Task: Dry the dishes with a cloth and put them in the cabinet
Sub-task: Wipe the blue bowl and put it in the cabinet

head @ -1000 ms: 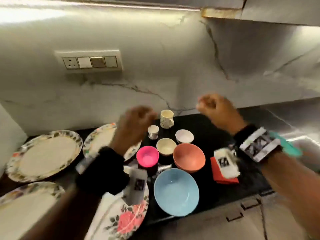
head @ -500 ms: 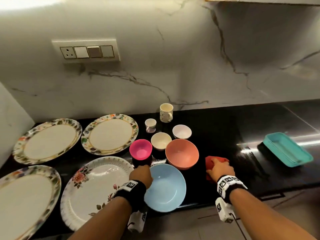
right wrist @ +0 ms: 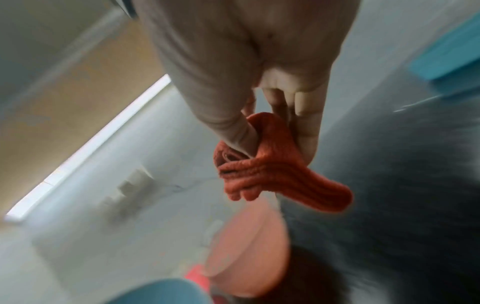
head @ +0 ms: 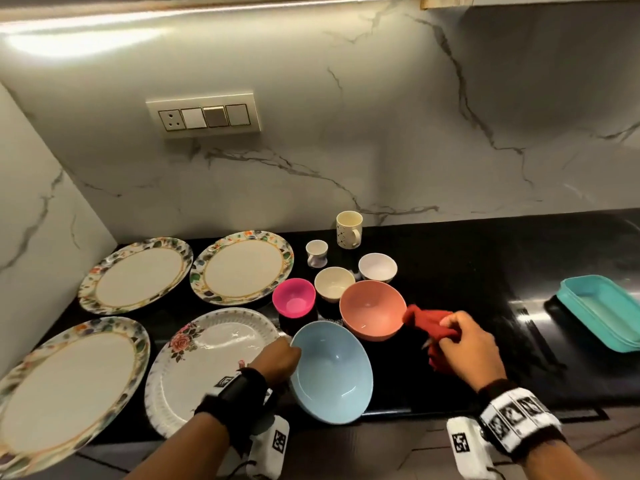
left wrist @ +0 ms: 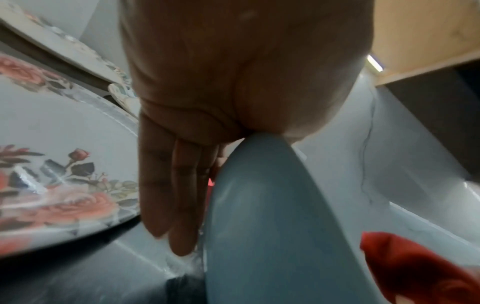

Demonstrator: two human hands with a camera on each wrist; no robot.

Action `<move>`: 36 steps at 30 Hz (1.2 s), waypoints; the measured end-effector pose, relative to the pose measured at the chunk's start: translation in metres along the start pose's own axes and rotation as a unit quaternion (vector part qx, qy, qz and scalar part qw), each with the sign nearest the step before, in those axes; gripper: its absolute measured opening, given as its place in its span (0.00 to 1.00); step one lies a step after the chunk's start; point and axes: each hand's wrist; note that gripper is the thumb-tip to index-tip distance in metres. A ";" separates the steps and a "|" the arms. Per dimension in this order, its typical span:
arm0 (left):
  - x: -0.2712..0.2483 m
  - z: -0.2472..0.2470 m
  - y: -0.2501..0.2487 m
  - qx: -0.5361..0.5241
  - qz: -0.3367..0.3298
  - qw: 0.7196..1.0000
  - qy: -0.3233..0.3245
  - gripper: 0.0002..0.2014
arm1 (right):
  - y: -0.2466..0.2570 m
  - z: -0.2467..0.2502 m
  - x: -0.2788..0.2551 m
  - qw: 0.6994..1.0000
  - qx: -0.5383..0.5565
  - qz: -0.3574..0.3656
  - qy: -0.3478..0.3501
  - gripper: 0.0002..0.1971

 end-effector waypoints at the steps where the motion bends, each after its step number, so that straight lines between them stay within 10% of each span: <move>1: -0.008 0.002 -0.001 -0.034 -0.003 0.999 -0.009 0.09 | 0.014 0.007 -0.008 0.998 0.050 0.027 0.005 0.13; 6: -0.051 0.009 -0.019 -0.209 -0.094 0.973 -0.012 0.13 | 0.080 -0.013 -0.045 0.969 0.028 0.189 0.154 0.35; 13: -0.043 -0.008 -0.022 -0.384 -0.167 0.907 -0.040 0.33 | 0.110 -0.075 -0.058 0.976 -0.054 0.162 0.137 0.30; 20: -0.040 0.014 -0.017 -0.400 -0.195 0.893 -0.072 0.26 | 0.154 -0.096 -0.072 0.950 0.099 0.224 0.195 0.31; 30: -0.038 0.074 0.014 -0.367 -0.233 0.895 -0.102 0.24 | 0.169 -0.070 -0.090 0.835 0.016 0.373 0.404 0.29; 36: -0.040 0.089 0.025 -0.337 -0.239 0.909 -0.052 0.26 | 0.180 -0.057 -0.051 0.695 -0.319 0.568 0.305 0.10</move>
Point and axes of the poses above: each hand's wrist, its own x-axis towards the middle knuckle, its own z-axis out of the back of the hand, y = z × x, and after that the axes turned 1 degree about x, right-handed
